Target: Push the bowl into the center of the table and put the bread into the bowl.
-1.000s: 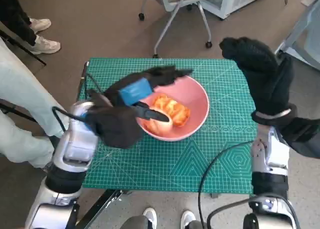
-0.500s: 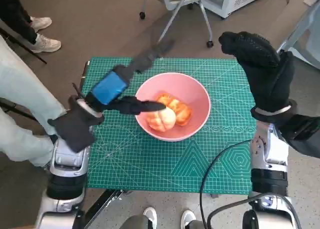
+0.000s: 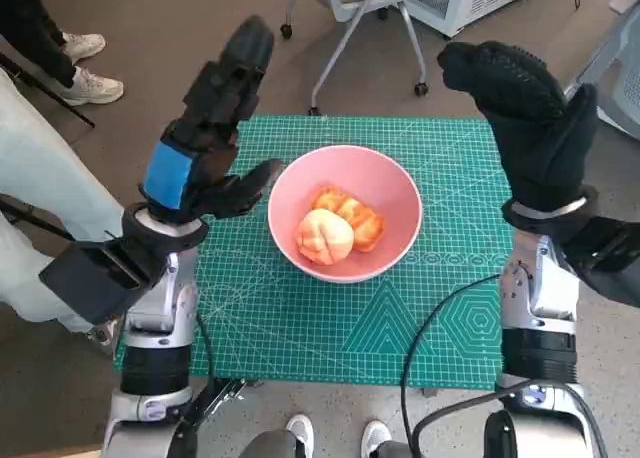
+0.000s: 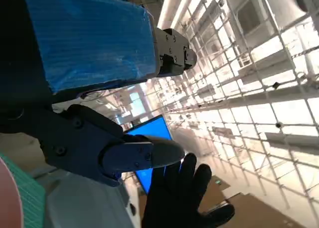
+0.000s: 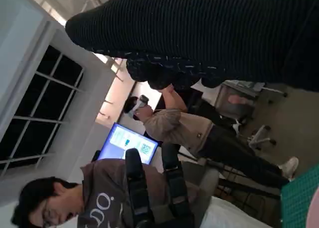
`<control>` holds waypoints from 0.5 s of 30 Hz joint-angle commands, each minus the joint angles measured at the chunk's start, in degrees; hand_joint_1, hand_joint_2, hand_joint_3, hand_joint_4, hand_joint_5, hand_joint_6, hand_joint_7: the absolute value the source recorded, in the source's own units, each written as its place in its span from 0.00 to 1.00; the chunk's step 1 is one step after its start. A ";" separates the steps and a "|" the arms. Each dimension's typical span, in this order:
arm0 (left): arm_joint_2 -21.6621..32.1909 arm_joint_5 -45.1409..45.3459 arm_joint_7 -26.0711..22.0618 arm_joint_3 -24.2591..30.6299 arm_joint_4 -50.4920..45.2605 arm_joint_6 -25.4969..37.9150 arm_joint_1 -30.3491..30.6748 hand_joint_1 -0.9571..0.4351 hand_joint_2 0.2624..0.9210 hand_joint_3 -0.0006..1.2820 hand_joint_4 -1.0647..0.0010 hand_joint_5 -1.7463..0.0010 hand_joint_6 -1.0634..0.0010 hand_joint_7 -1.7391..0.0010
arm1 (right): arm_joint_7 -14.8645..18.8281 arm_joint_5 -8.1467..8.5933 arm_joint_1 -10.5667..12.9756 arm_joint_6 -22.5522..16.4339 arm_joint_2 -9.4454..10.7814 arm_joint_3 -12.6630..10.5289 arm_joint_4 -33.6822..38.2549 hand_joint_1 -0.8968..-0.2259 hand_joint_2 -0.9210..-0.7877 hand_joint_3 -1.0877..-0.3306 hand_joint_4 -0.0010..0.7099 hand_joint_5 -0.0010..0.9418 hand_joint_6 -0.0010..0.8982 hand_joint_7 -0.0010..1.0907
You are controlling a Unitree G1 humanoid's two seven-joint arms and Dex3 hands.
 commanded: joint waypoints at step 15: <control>2.04 -4.87 -4.28 1.68 4.41 -0.77 -5.26 0.13 1.00 0.50 0.90 0.99 0.82 0.96 | -2.16 -2.07 -1.03 -2.78 0.94 0.76 1.31 0.32 0.00 0.47 0.27 0.00 0.16 0.28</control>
